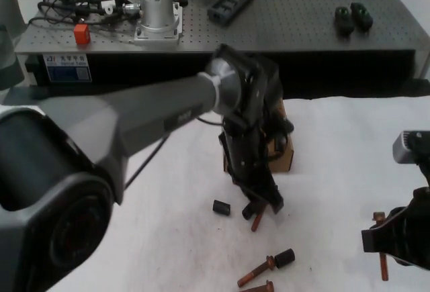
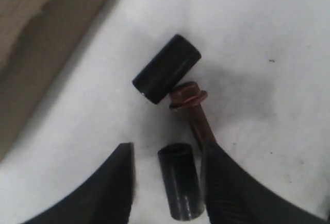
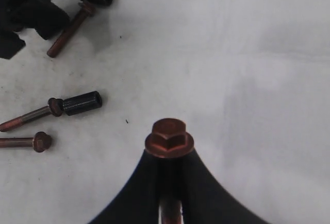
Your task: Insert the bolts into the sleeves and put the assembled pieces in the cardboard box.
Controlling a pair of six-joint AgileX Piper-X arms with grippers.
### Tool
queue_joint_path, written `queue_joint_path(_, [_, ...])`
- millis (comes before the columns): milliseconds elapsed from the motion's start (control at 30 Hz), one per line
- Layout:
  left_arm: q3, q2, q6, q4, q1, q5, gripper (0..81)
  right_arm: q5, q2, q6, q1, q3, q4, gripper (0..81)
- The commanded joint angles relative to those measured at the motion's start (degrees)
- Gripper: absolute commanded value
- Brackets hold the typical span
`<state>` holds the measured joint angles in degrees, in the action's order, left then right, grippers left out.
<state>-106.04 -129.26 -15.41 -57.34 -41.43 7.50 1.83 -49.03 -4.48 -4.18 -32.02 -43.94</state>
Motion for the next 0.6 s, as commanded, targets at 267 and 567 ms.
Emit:
queue_joint_path(267, [-0.5, -1.8, -0.2, -2.9, -0.4, -3.4, 30.5, 1.8, 0.4, 0.7, 0.2, -0.1, 1.0, 0.5])
queue_joint_path(567, [-0.7, -2.0, 1.6, -4.0, -0.5, -3.9, 0.4, 1.8, 0.4, 0.6, 0.2, -0.1, 2.5, 0.5])
